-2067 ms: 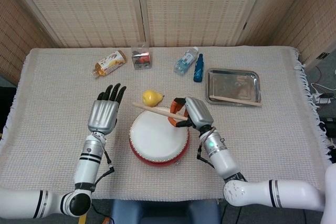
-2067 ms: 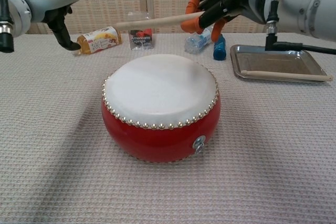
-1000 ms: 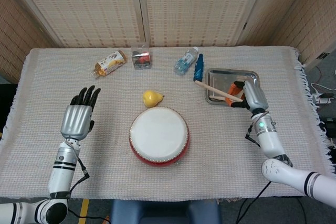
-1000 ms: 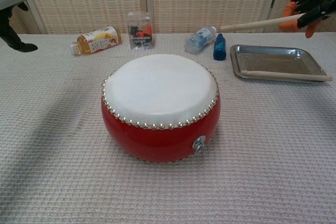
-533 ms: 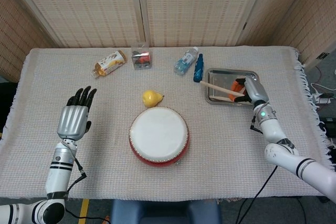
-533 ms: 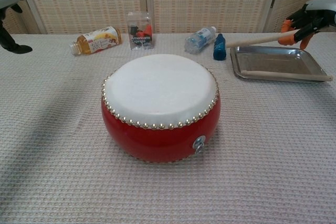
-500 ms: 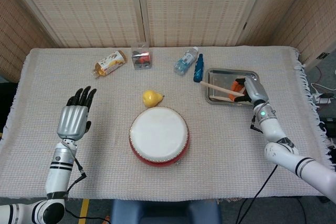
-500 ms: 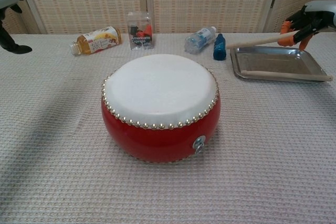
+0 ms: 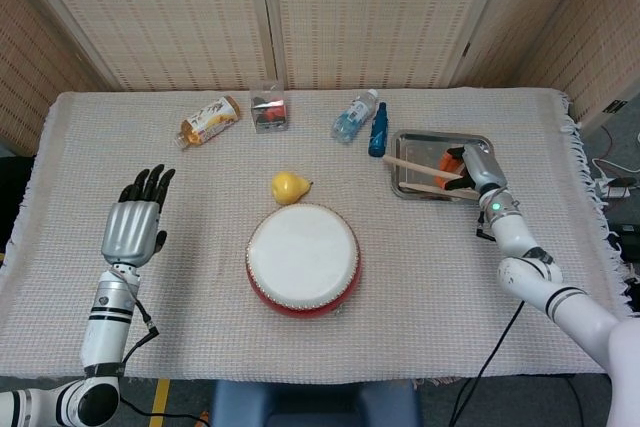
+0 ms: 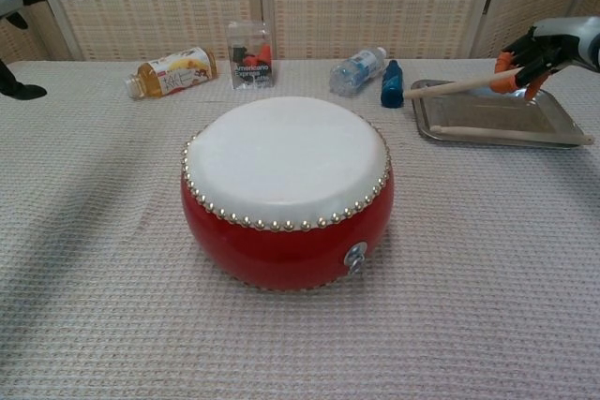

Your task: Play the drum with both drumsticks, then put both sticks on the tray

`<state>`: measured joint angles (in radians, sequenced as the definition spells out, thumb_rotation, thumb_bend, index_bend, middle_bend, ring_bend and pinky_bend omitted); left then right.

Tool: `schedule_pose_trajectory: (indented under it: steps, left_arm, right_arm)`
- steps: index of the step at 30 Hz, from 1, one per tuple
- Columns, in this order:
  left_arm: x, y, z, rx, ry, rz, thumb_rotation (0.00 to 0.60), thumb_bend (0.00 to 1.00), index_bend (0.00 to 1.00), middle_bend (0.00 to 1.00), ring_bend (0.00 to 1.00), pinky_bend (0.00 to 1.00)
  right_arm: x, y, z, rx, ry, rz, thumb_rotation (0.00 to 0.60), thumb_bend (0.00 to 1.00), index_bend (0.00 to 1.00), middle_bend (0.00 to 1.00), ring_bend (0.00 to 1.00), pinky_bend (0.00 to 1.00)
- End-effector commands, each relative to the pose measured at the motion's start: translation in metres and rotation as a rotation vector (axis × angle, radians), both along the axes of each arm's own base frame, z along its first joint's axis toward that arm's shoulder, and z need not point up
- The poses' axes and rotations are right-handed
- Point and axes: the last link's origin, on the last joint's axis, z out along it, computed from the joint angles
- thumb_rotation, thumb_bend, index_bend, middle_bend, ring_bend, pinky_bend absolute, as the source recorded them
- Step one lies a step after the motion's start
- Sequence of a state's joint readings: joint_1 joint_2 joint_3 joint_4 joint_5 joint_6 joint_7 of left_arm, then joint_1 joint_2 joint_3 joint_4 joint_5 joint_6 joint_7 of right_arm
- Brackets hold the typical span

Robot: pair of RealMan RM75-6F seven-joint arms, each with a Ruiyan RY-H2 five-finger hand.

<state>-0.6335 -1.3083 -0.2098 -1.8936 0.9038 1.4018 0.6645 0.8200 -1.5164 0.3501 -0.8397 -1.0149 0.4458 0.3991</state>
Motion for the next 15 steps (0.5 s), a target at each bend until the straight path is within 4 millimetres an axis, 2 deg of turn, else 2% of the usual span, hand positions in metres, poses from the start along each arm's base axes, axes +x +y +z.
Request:
schedule_pose_trajectory:
  steps: [1, 15]
  left_arm:
    - [0.0, 0.0, -0.001, -0.002, -0.003, 0.001, 0.6, 0.24, 0.0, 0.0, 0.0, 0.18]
    - [-0.003, 0.001, -0.002, -0.002, 0.002, 0.008, 0.6, 0.24, 0.0, 0.0, 0.0, 0.18]
  right_arm:
    - [-0.004, 0.0, 0.0, 0.0, -0.002, -0.008, 0.6, 0.69, 0.91, 0.54, 0.38, 0.47]
    - [-0.02, -0.001, 0.005, 0.004, 0.03, -0.024, 0.6, 0.69, 0.89, 0.54, 0.37, 0.45]
